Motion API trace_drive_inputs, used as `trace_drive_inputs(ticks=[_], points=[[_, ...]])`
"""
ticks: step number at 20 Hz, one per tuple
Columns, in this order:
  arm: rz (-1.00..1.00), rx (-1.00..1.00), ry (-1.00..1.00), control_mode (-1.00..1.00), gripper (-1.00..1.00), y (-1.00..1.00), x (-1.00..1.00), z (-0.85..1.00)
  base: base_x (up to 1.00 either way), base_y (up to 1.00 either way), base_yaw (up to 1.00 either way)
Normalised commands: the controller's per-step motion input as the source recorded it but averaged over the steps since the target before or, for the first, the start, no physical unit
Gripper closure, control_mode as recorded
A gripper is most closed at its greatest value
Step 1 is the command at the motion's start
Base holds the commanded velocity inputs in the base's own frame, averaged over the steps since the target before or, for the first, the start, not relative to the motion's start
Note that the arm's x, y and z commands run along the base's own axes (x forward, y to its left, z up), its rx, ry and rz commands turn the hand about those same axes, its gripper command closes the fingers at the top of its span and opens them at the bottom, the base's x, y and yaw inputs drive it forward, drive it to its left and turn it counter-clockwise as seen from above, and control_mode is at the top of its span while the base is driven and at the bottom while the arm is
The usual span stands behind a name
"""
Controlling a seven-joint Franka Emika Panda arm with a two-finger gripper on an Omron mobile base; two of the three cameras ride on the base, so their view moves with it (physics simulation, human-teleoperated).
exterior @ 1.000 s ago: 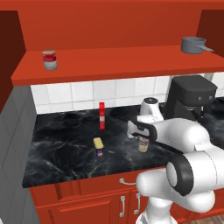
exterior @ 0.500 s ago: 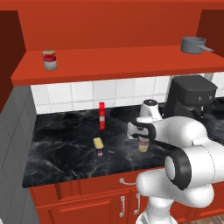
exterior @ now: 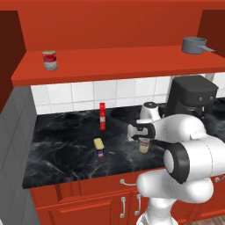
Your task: Pick the cans from the counter and place them in their designated side in the cabinet.
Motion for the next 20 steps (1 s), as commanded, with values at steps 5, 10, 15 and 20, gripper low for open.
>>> trace_drive_inputs(ticks=[5, 10, 15, 20], points=[[0.0, 0.0, 0.0, -1.0, -1.0, 0.0, 0.02, -0.12, 0.0, 0.0, 0.0], [0.0, 0.0, 0.0, -1.0, -1.0, 0.0, 0.0, -0.1, 0.0, 0.0, 0.0], [0.0, 0.0, 0.0, -1.0, -1.0, 0.0, 0.0, -0.09, 0.0, 0.0, 0.0], [0.0, 0.0, 0.0, -1.0, 1.0, 0.0, 0.0, -0.1, 0.0, 0.0, 0.0]])
